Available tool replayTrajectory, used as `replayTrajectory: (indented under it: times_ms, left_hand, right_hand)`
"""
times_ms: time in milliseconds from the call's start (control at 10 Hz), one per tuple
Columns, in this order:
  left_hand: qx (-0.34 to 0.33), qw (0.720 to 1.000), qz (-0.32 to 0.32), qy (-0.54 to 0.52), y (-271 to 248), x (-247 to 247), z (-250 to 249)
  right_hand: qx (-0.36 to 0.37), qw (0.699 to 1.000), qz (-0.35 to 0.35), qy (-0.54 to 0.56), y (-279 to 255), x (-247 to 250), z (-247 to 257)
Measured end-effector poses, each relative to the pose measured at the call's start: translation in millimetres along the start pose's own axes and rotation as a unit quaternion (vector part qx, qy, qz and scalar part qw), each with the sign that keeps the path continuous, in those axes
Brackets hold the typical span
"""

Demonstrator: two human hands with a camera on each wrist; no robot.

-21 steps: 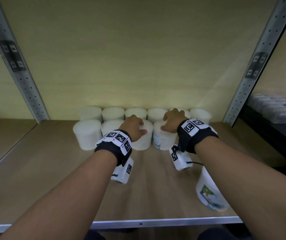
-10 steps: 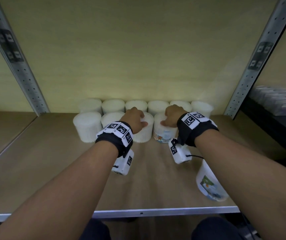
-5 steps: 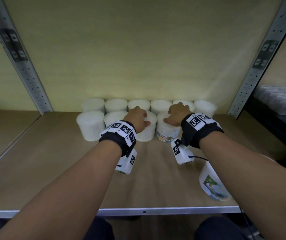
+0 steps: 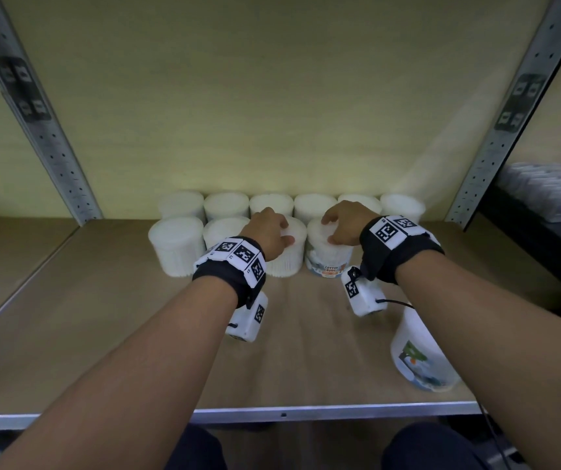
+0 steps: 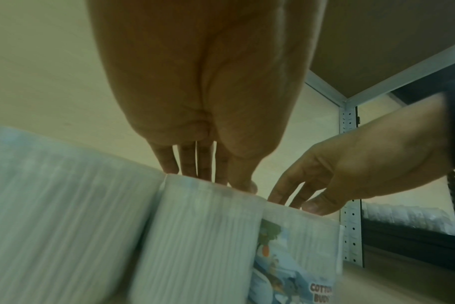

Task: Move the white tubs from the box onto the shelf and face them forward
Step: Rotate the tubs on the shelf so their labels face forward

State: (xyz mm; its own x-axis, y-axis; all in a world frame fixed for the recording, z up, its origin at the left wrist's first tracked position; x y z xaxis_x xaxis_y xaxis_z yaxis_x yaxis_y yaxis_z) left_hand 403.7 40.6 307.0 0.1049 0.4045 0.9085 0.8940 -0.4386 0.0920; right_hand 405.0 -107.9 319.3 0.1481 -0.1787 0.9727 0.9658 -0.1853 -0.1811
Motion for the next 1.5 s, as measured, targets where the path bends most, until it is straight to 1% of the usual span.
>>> replayTrajectory:
  times_ms: [200, 500, 600, 800, 900, 1000, 1100, 1200, 1300, 1400, 1500]
  left_hand:
    - [0.003, 1.000, 0.005, 0.001, 0, -1, 0]
    - [-0.006, 1.000, 0.017, 0.000, -2, 2, -3]
    - [-0.020, 0.999, 0.031, -0.006, -3, 4, -5]
    - [-0.054, 0.994, 0.096, 0.028, -1, 9, -12]
    - [-0.059, 0.992, 0.108, 0.036, 0, 11, -18]
    - [-0.044, 0.996, 0.065, 0.032, 3, 11, -16]
    - [-0.016, 0.999, 0.011, 0.047, 4, 8, -7]
    - [0.007, 0.996, -0.028, 0.081, 2, 5, -2]
    - [0.012, 0.994, -0.050, 0.091, 1, 1, 0]
    - [0.012, 0.996, -0.043, 0.079, 3, 1, 0]
    - [0.003, 0.998, 0.002, 0.070, 5, -2, 0]
  right_hand:
    - [0.033, 0.999, 0.002, 0.015, -3, 1, 3]
    - [0.044, 0.999, -0.004, 0.002, -1, -3, 4]
    - [0.041, 0.999, -0.001, -0.002, 1, -5, 5]
    - [0.050, 0.999, -0.006, -0.005, 2, -4, 6]
    - [0.052, 0.999, -0.007, -0.002, 3, -5, 6]
    - [0.054, 0.998, -0.010, -0.001, 3, -3, 6]
    - [0.056, 0.998, -0.010, -0.008, 1, -3, 7]
    - [0.058, 0.998, -0.011, -0.014, 1, -2, 8]
    - [0.057, 0.998, -0.009, -0.014, 0, -2, 8]
    - [0.053, 0.998, -0.008, -0.011, 0, -2, 8]
    - [0.052, 0.999, -0.008, -0.012, -1, -3, 9]
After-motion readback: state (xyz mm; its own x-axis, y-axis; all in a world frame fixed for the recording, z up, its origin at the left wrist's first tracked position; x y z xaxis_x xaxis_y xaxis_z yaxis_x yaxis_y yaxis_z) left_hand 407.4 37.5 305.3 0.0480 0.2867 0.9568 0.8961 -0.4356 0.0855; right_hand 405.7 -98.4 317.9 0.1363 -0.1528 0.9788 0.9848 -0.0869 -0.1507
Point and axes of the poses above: each hand's wrist, its own y-axis towards the middle knuckle, its own x-axis out of the back of the hand, z = x × y, the point moved 9 cm from there along y, towards the middle knuckle, and after that the axes turned 11 degrees about -x, right-handed, at the moved point
